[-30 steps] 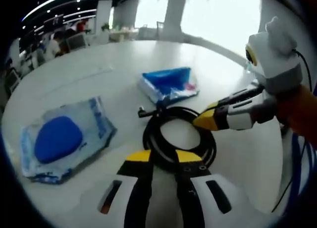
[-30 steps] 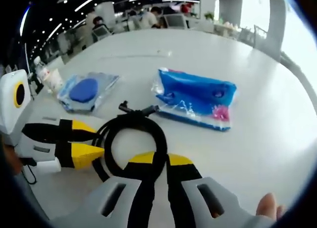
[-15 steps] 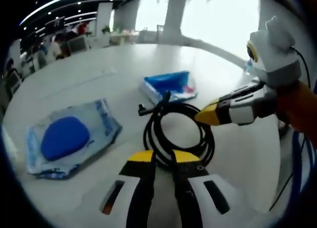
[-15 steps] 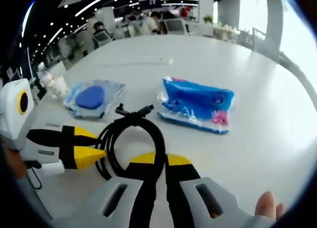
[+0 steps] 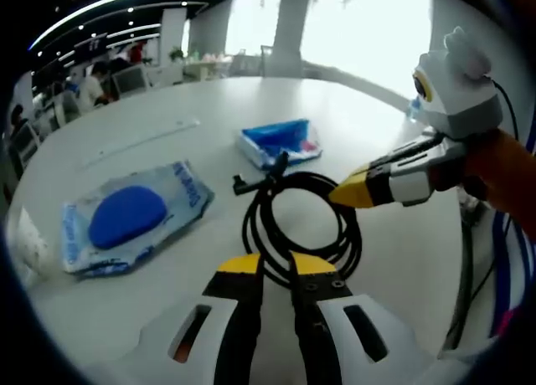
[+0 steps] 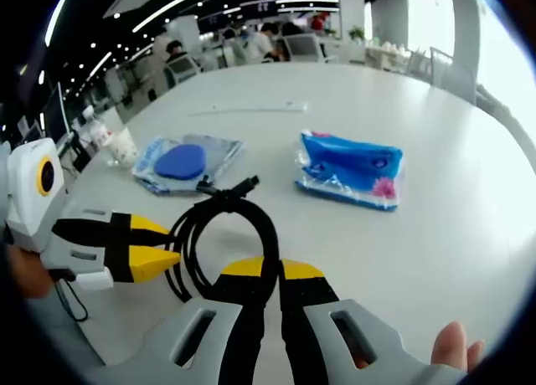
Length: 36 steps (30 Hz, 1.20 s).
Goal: Arrange the tabletop items into an orderly group along one side of the table until the central work area is clear of visible clutter.
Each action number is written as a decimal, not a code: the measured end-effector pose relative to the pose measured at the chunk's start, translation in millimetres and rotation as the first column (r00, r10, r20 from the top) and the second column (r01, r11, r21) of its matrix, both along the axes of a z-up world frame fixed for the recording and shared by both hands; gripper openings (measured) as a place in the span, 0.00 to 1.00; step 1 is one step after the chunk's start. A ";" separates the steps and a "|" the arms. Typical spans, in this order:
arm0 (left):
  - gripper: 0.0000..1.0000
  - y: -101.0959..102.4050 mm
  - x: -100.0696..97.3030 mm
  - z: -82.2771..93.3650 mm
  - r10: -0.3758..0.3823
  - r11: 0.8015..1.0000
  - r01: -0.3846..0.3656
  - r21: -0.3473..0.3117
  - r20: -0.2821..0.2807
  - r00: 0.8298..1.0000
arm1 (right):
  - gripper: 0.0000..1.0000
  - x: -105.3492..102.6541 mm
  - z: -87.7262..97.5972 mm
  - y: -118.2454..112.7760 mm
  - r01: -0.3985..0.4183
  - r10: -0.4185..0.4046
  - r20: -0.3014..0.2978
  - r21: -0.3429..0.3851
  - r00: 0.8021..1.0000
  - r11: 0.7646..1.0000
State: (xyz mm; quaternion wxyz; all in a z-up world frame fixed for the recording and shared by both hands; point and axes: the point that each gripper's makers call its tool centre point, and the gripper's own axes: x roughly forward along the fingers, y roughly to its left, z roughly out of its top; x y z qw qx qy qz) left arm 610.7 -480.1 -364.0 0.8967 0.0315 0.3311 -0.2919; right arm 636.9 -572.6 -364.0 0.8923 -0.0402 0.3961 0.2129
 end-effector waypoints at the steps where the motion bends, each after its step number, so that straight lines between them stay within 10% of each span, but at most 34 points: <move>1: 0.10 0.8 -1.9 -0.9 -0.001 1.000 0.001 0.003 -0.002 1.000 | 0.05 -2.1 -1.9 0.8 -0.002 0.002 -0.005 -0.001 1.000 1.000; 36: 0.14 6.4 -6.8 -27.4 -0.015 0.999 0.018 0.040 -0.077 0.997 | 0.08 -13.3 -32.3 5.2 -0.003 0.001 -0.095 -0.030 0.995 1.000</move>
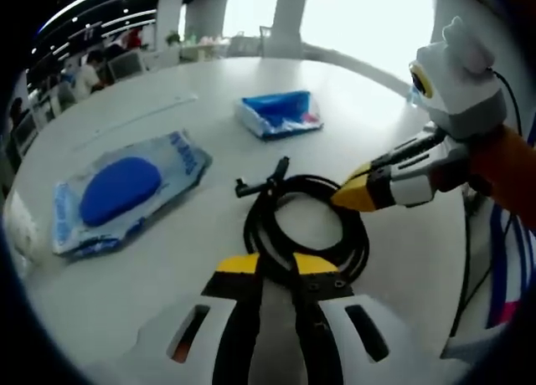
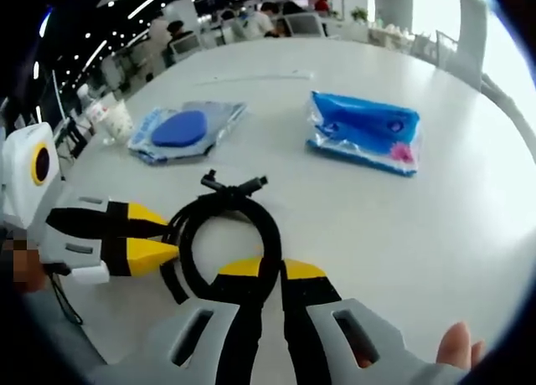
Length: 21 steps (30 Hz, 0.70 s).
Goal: Arrange the tabletop items into an orderly group along one side of the table until the central work area is clear of visible clutter.
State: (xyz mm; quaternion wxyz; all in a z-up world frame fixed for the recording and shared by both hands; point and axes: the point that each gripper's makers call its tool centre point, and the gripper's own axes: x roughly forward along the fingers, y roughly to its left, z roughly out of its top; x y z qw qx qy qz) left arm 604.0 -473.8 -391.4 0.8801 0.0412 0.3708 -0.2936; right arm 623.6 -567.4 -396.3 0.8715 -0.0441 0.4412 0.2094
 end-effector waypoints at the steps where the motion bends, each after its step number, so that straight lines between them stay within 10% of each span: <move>1: 0.16 0.5 0.2 1.4 -0.001 1.000 0.001 0.000 0.009 1.000 | 0.08 0.6 2.3 -0.5 0.005 -0.005 0.008 0.005 1.000 1.000; 21: 0.31 -4.8 59.4 84.6 0.019 0.999 -0.010 -0.048 0.185 0.983 | 0.21 39.7 71.9 -31.7 0.060 -0.067 0.199 0.041 0.978 0.997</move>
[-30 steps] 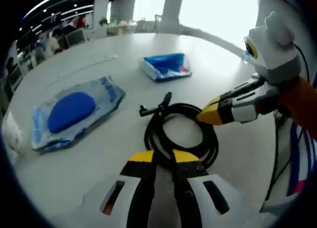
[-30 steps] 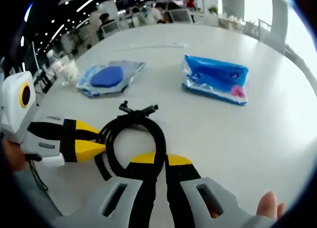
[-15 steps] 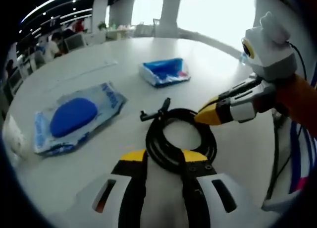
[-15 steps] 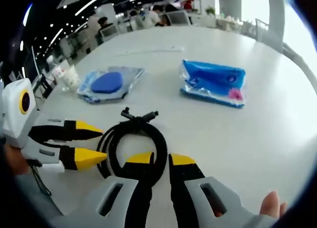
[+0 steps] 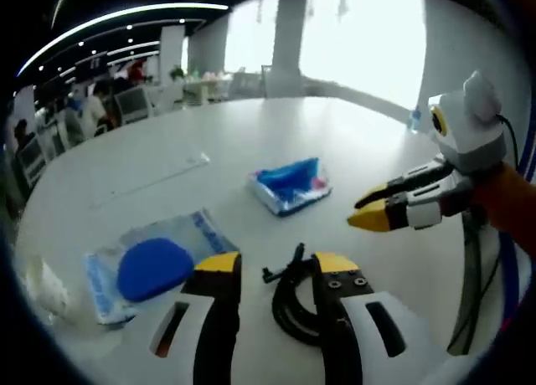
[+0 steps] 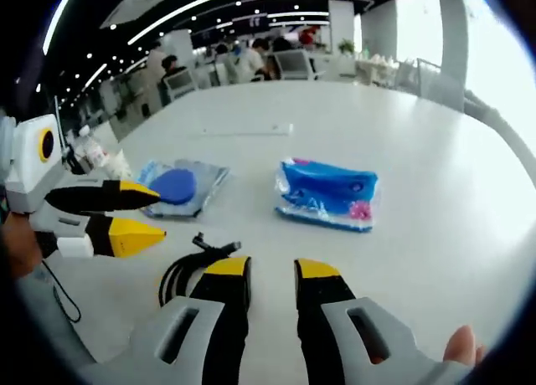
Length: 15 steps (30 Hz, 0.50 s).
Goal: Arrange the tabletop items into an orderly group along one side of the table until the central work area is clear of visible clutter.
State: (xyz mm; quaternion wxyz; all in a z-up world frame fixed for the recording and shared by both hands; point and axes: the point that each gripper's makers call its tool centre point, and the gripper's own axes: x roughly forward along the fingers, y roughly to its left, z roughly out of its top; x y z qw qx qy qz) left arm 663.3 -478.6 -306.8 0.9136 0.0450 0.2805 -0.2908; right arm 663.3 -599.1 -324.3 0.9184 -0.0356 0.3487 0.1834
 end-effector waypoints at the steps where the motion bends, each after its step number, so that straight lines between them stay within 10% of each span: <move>1: 0.31 -2.3 3.8 2.8 -0.003 1.000 0.003 0.001 0.004 1.000 | 0.21 6.1 4.7 -7.3 0.012 -0.012 0.015 -0.007 1.000 1.000; 15: 0.28 -50.5 58.7 1.6 -0.048 0.997 0.049 0.059 -0.008 0.999 | 0.22 62.2 10.3 -76.8 0.110 -0.109 0.039 -0.032 0.993 0.993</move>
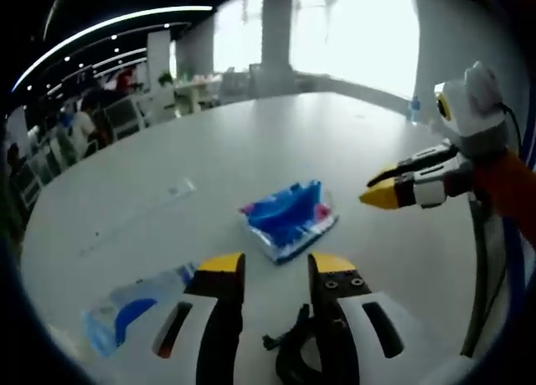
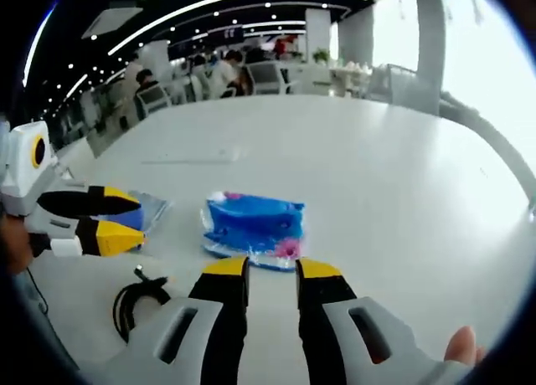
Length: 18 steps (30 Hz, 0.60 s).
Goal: Arrange the tabletop items into an orderly group along one side of the table until the central work area is clear of visible clutter.
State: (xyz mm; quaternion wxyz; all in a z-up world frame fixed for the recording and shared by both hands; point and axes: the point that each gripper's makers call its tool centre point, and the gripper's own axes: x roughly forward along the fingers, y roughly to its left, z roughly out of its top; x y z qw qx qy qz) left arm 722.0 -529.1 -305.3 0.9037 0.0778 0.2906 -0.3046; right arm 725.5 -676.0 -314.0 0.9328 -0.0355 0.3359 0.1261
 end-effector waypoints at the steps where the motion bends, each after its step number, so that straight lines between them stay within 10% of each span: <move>1: 0.27 -1.3 2.7 -1.7 0.003 1.000 -0.003 0.001 -0.005 1.000 | 0.22 2.4 -0.9 -1.3 -0.001 0.001 -0.001 -0.001 1.000 1.000; 18: 0.23 -15.8 45.5 -54.6 0.039 0.998 -0.034 0.045 -0.105 0.994 | 0.23 45.7 -38.0 -10.3 -0.043 0.043 -0.044 -0.018 0.998 0.999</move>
